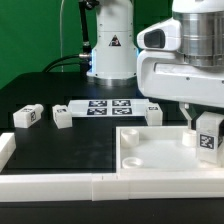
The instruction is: Assemble one leg
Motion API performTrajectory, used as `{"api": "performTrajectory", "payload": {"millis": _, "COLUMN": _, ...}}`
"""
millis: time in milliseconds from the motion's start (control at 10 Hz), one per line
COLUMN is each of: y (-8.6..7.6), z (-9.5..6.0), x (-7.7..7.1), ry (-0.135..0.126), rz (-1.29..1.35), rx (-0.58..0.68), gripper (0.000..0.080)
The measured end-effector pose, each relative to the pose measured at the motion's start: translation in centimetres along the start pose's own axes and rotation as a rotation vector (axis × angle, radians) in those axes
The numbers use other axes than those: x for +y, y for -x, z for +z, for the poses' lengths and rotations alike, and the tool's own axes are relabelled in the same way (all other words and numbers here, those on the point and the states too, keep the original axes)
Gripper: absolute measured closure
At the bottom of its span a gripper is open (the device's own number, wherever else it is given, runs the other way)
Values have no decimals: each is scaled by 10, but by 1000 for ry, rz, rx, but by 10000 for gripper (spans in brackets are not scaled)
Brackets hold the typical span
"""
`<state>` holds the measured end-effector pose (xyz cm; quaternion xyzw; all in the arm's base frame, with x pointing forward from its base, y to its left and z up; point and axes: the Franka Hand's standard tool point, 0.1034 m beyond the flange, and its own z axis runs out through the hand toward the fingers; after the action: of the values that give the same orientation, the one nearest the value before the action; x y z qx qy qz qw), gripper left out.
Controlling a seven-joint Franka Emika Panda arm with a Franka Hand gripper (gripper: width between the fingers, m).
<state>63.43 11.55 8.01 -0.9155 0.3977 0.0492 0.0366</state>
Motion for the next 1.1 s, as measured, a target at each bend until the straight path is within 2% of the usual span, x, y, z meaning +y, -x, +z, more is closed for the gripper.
{"api": "performTrajectory", "payload": {"millis": 100, "y": 0, "z": 0, "x": 0, "ry": 5, "rz": 144, "rx": 7, "gripper": 508}}
{"api": "performTrajectory", "payload": {"millis": 300, "y": -1, "z": 0, "x": 1, "ry": -1, "rz": 311, "rx": -3, "gripper": 508}}
{"api": "performTrajectory", "payload": {"millis": 500, "y": -1, "z": 1, "x": 1, "ry": 0, "rz": 271, "rx": -2, "gripper": 502}}
{"api": "performTrajectory", "payload": {"millis": 600, "y": 0, "z": 1, "x": 0, "ry": -2, "rz": 277, "rx": -5, "gripper": 286}}
{"api": "performTrajectory", "payload": {"millis": 700, "y": 3, "z": 1, "x": -2, "ry": -3, "rz": 223, "rx": -6, "gripper": 286}}
{"api": "performTrajectory", "payload": {"millis": 800, "y": 3, "z": 0, "x": -2, "ry": -3, "rz": 41, "rx": -6, "gripper": 179}}
{"api": "performTrajectory", "payload": {"millis": 1100, "y": 1, "z": 2, "x": 1, "ry": 5, "rz": -414, "rx": -20, "gripper": 151}}
